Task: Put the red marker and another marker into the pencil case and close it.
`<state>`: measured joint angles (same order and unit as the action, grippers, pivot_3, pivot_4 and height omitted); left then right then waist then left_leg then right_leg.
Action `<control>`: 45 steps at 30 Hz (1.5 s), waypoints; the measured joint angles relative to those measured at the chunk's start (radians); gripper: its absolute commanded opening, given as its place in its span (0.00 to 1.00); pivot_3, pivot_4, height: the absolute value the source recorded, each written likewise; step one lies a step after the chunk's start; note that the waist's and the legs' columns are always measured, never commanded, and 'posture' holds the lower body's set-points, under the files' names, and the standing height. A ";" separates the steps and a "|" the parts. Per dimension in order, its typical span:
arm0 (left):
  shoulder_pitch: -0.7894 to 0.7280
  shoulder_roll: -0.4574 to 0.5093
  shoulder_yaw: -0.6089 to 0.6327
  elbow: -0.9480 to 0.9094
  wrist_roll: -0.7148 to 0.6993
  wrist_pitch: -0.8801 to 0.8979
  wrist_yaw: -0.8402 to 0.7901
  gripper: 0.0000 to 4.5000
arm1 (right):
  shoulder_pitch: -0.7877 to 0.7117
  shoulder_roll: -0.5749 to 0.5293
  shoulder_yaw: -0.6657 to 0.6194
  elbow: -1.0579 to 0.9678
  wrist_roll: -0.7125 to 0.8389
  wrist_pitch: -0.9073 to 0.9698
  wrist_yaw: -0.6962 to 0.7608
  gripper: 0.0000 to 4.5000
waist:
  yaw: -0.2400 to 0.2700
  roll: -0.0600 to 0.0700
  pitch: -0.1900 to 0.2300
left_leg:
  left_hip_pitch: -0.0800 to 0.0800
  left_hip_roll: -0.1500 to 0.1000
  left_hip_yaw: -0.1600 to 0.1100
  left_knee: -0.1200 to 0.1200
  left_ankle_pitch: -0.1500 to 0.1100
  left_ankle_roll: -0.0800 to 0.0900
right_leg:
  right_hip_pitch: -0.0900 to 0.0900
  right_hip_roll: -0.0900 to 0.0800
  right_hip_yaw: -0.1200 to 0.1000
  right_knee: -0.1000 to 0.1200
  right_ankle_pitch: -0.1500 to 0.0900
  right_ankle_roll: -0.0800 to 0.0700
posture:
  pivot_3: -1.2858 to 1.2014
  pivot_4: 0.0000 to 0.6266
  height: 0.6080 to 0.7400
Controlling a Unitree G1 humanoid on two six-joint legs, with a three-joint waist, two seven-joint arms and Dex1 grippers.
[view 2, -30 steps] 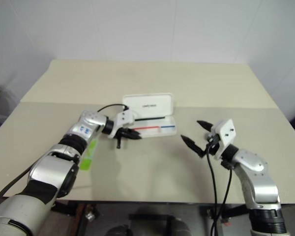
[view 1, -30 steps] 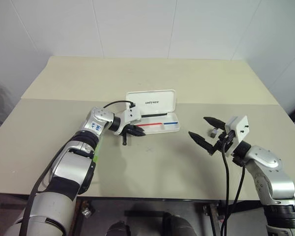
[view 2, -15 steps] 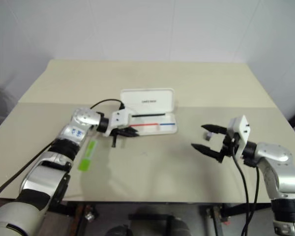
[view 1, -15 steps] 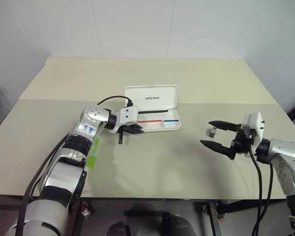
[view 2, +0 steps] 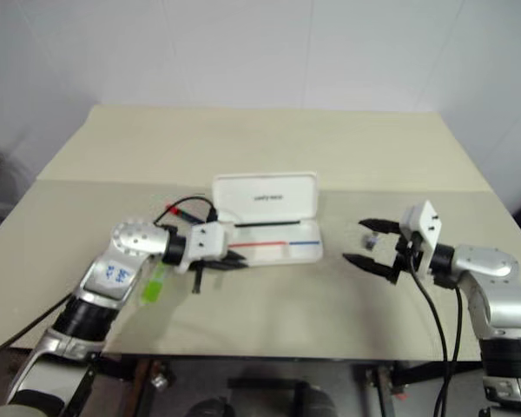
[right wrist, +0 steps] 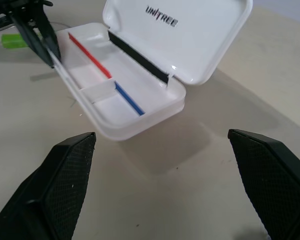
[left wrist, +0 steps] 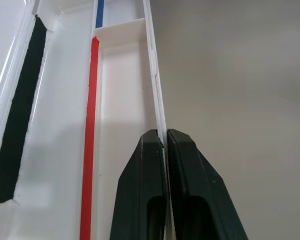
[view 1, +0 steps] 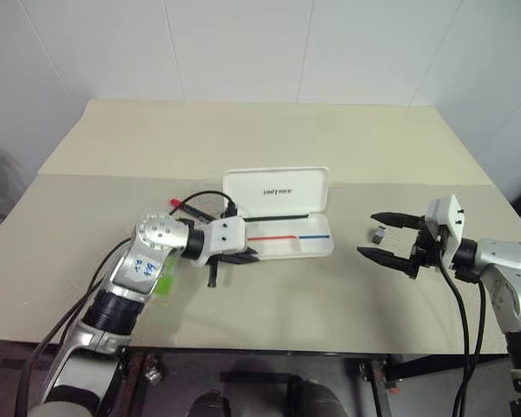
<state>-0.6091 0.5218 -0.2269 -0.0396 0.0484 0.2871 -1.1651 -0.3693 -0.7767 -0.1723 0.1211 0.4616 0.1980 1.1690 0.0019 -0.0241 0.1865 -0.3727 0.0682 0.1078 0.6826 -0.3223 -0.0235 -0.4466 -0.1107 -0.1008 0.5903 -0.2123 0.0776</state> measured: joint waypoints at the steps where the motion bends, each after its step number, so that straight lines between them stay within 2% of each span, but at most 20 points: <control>1: 0.014 -0.007 -0.013 -0.028 0.000 0.021 0.010 0.01 | 0.001 0.000 0.000 -0.001 0.000 0.000 -0.005 1.00 | 0.000 0.000 0.000 | 0.000 0.000 0.000 0.000 0.000 0.000 | 0.000 0.000 0.000 0.000 0.000 0.000 | 0.52 0.24 1.00; 4: 0.027 -0.041 -0.050 -0.065 -0.001 0.049 0.043 0.01 | 0.003 0.000 0.000 -0.009 0.000 0.001 -0.023 1.00 | 0.001 0.000 0.000 | 0.001 0.000 0.000 0.000 0.000 0.001 | 0.000 0.000 0.000 -0.001 0.000 0.000 | 0.52 0.24 1.00; 10: 0.033 -0.037 -0.108 -0.043 0.017 -0.004 0.074 0.01 | 0.033 0.000 -0.017 -0.051 0.002 0.020 -0.060 1.00 | -0.001 0.000 0.000 | 0.002 0.000 -0.001 0.000 0.000 0.001 | 0.000 0.000 0.001 -0.001 -0.001 -0.002 | 0.52 0.24 1.00; 25: 0.060 -0.011 -0.140 0.017 0.028 -0.098 0.085 0.01 | 0.126 0.007 -0.063 -0.160 0.023 0.066 -0.141 1.00 | 0.001 0.000 0.000 | 0.002 0.000 -0.001 0.000 0.000 0.002 | 0.001 -0.001 0.000 -0.001 -0.001 -0.002 | 0.52 0.24 1.00; 26: 0.062 -0.011 -0.139 0.017 0.027 -0.098 0.085 0.12 | 0.128 0.007 -0.064 -0.161 0.025 0.067 -0.147 1.00 | 0.000 0.000 0.000 | 0.003 0.000 -0.001 0.000 0.000 0.002 | 0.001 -0.001 0.000 -0.001 -0.001 -0.002 | 0.52 0.24 1.00; 28: 0.069 -0.012 -0.139 0.017 0.021 -0.093 0.084 0.25 | 0.130 0.007 -0.065 -0.161 0.025 0.068 -0.154 1.00 | -0.001 0.000 0.000 | 0.003 0.000 -0.001 0.000 0.000 0.002 | 0.001 -0.001 0.000 -0.001 -0.001 -0.002 | 0.52 0.24 1.00; 38: 0.071 -0.011 -0.140 -0.009 0.007 -0.055 0.081 0.97 | 0.110 0.022 -0.065 -0.155 0.024 0.066 -0.160 1.00 | 0.000 0.000 0.000 | 0.002 -0.001 -0.001 0.000 0.000 0.002 | 0.001 -0.001 0.000 -0.001 -0.001 -0.002 | 0.52 0.24 1.00; 45: 0.090 -0.011 -0.145 -0.061 0.000 -0.021 0.086 0.99 | 0.099 0.030 -0.063 -0.141 0.022 0.063 -0.149 1.00 | 0.000 0.000 0.000 | 0.002 -0.001 -0.001 0.000 0.000 0.002 | 0.001 -0.001 0.000 -0.001 -0.001 -0.002 | 0.52 0.24 1.00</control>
<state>-0.5192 0.5107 -0.3722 -0.1007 0.0485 0.2656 -1.0791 -0.2708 -0.7464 -0.2349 -0.0204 0.4834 0.2610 1.0197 0.0016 -0.0239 0.1864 -0.3703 0.0676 0.1068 0.6826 -0.3228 -0.0214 -0.4460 -0.1115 -0.1005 0.5895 -0.2131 0.0761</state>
